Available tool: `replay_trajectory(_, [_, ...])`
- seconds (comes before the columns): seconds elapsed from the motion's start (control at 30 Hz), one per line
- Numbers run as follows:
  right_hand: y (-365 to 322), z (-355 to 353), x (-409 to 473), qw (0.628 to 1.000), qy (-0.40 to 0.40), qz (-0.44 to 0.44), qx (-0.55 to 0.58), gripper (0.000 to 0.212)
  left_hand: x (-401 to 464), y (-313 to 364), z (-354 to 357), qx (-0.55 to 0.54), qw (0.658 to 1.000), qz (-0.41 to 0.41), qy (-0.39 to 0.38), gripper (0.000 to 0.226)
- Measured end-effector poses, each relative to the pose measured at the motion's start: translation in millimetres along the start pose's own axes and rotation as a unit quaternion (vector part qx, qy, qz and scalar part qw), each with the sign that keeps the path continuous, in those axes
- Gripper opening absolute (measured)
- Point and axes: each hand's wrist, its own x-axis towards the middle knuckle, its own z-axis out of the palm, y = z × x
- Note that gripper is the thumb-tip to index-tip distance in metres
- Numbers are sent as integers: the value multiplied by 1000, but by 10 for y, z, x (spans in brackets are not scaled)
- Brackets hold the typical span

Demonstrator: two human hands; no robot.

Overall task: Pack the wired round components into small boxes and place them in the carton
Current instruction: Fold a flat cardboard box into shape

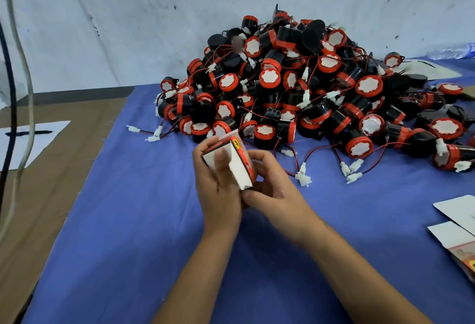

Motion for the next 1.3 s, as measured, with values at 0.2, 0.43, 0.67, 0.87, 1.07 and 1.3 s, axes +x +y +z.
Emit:
replay_trajectory(0.2, [-54, -94, 41, 988, 89, 1, -122, 46, 147, -22, -180, 130, 986, 92, -44, 24])
replay_trajectory(0.43, [-27, -160, 56, 985, 149, -32, -79, 35, 84, -12, -106, 70, 975, 34, -207, 41])
replay_trajectory(0.67, [-40, -173, 58, 989, 126, -36, -74, 38, 56, 45, -59, -46, 973, -47, -222, 42])
replay_trajectory(0.87, [-7, -256, 75, 986, 138, -34, -85, 32, -17, 13, 5, -52, 968, -81, -233, 41])
replay_trajectory(1.07, [63, -211, 71, 983, 148, -42, -97, 42, -1, 34, 14, -61, 971, -80, -216, 36])
replay_trajectory(1.3, [78, -202, 86, 980, 185, -16, -69, 45, -55, 34, 74, -31, 974, -53, -217, 37])
